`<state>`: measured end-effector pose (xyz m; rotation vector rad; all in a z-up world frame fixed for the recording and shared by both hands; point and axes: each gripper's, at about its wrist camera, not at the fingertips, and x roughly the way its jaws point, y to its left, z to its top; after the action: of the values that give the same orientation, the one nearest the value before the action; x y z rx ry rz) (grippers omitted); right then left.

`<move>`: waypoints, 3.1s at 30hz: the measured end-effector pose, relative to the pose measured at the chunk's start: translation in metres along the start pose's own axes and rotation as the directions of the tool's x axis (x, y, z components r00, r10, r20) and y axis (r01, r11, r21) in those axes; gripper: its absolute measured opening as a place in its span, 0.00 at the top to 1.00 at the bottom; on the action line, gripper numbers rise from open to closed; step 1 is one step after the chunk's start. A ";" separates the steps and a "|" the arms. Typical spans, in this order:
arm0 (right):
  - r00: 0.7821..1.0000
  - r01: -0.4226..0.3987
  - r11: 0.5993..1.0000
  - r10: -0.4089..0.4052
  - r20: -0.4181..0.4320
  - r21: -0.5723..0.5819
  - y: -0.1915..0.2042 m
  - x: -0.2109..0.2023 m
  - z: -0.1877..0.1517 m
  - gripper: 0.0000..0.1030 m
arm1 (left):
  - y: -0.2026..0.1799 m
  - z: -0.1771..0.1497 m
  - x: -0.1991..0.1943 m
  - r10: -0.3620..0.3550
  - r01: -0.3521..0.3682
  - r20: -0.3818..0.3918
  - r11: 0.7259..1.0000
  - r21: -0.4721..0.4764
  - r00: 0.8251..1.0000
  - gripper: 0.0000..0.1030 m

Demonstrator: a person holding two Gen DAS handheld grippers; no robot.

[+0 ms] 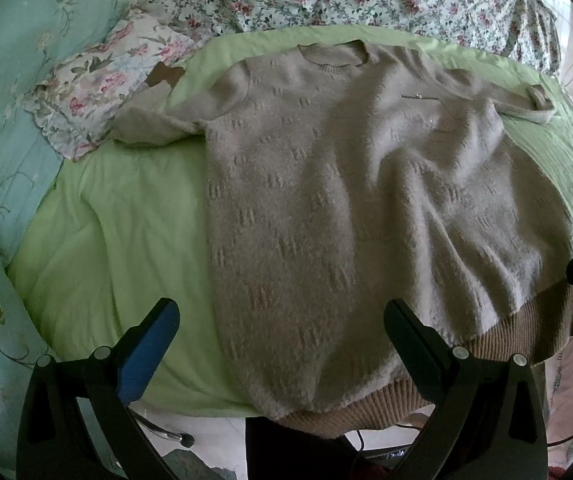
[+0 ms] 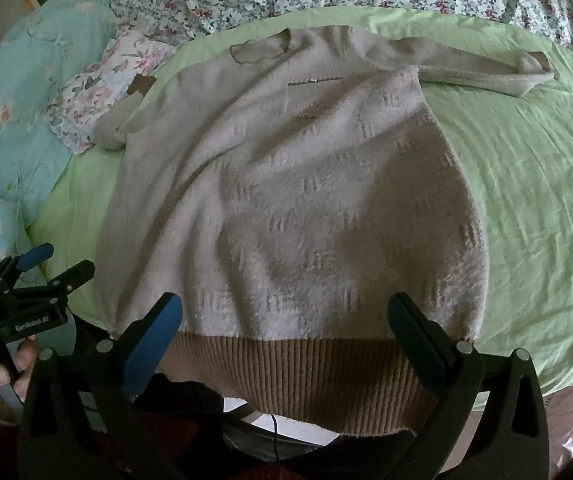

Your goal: Fold small clothes

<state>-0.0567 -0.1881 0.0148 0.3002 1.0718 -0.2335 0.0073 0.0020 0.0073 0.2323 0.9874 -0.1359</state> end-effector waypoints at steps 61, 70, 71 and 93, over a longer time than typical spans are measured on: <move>0.916 0.062 0.743 -0.308 0.258 0.666 -0.415 0.019 0.224 0.47 | -0.029 0.121 0.131 -0.038 0.035 -0.148 0.999 -0.021 0.988 0.01; 0.911 0.052 0.836 -0.264 0.317 0.546 -0.360 0.015 0.250 0.93 | -0.028 0.123 0.136 -0.064 0.058 -0.136 0.997 -0.047 0.989 0.01; 0.917 0.029 0.864 -0.223 0.331 0.502 -0.337 0.013 0.251 0.93 | -0.026 0.122 0.135 -0.069 0.062 -0.136 0.997 -0.051 0.988 0.01; 0.917 -0.375 0.926 0.377 0.132 -0.039 0.062 0.122 0.225 0.93 | 0.061 0.080 0.116 -0.136 0.096 -0.120 0.952 -0.291 0.983 0.01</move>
<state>0.2055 -0.2149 0.0149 0.4658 0.8586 0.0982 0.1492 0.0399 -0.0396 -0.0820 1.1461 -0.0847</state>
